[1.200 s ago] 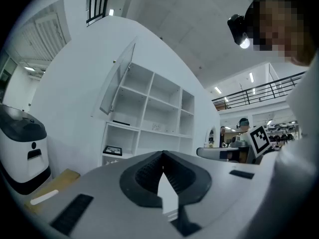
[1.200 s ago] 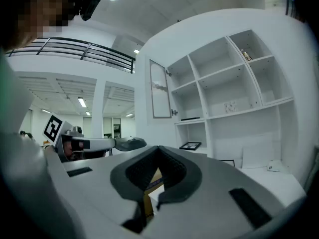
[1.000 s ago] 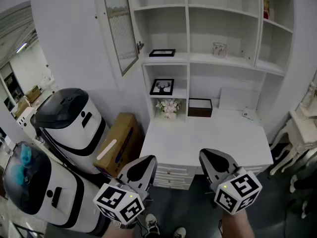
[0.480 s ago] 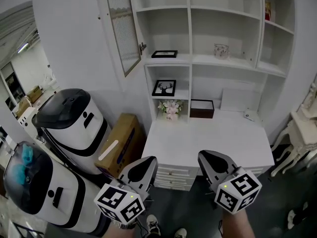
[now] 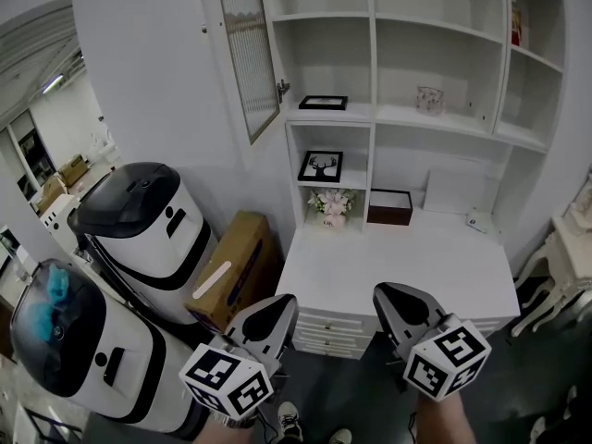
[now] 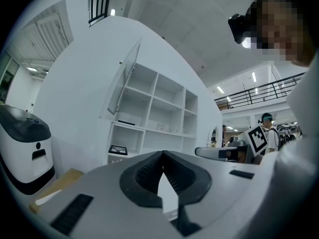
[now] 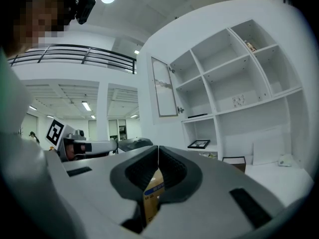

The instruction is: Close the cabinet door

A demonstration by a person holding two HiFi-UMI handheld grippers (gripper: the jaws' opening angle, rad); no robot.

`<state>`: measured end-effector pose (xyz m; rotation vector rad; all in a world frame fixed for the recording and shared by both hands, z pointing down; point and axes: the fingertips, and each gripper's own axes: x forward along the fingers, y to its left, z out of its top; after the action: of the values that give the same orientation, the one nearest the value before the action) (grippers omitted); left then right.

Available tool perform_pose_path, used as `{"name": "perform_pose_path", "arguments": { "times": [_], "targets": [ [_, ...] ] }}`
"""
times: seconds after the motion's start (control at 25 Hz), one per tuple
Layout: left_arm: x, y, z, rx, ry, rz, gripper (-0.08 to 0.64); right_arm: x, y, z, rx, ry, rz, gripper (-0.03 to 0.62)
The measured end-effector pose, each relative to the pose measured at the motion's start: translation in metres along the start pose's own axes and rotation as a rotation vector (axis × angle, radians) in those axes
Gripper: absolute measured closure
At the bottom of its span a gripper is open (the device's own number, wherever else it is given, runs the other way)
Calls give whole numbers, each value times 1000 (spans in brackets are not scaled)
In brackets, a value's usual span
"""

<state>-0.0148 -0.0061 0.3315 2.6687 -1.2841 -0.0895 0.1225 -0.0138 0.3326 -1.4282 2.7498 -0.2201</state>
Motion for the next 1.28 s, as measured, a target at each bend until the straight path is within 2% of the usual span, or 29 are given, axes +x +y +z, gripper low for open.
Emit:
{"name": "perform_pose_path", "arguments": {
  "times": [1.28],
  "targets": [
    [-1,108,27,-11,-9,8,554,107,26,7,12,-1,-6,588]
  ]
}}
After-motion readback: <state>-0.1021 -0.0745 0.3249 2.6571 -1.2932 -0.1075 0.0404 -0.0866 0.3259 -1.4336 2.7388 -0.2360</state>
